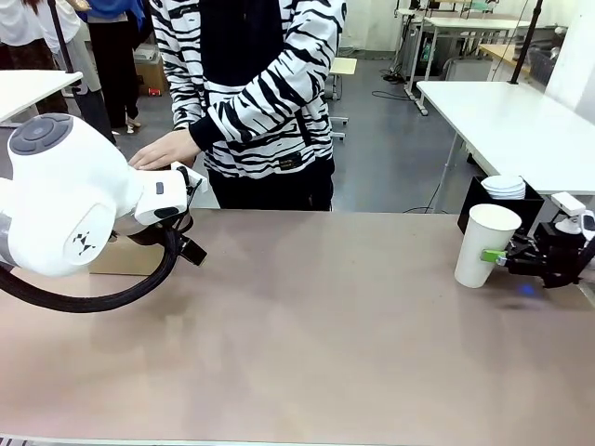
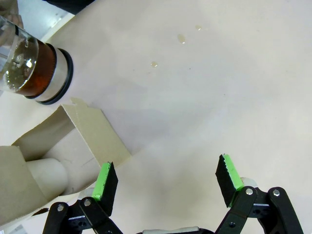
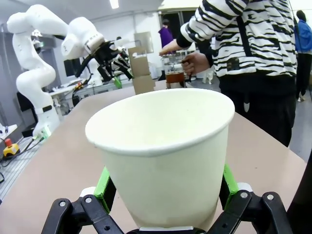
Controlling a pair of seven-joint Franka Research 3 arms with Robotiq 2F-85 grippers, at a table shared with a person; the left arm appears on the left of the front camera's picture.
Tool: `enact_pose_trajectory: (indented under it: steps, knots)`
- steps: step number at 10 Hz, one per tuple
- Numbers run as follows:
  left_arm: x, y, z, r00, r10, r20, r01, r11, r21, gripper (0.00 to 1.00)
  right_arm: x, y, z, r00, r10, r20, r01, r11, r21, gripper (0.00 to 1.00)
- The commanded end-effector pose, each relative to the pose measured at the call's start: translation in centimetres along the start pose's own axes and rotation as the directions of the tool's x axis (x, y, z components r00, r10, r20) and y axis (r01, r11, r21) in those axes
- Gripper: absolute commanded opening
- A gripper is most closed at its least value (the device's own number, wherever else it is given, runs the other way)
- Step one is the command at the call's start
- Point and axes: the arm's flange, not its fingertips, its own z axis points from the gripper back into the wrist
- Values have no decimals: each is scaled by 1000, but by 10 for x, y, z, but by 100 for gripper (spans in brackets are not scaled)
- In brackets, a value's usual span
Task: Pour a drink into a cup and package it in a carrier.
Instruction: Pick up the 600 ml Paper Cup and place it in the middle top area of the table.
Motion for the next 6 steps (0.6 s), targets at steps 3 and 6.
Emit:
enact_pose_trajectory:
  steps: [3,6]
  knots:
    - [0,0,0,1000,-1,1,1,1000,-1,100,-5,-17,-10,1000,-17,-9,17,999,37,88]
    - [0,0,0,1000,-1,1,1,1000,-1,100,-8,-12,-8,1000,-3,-10,3,1000,27,80]
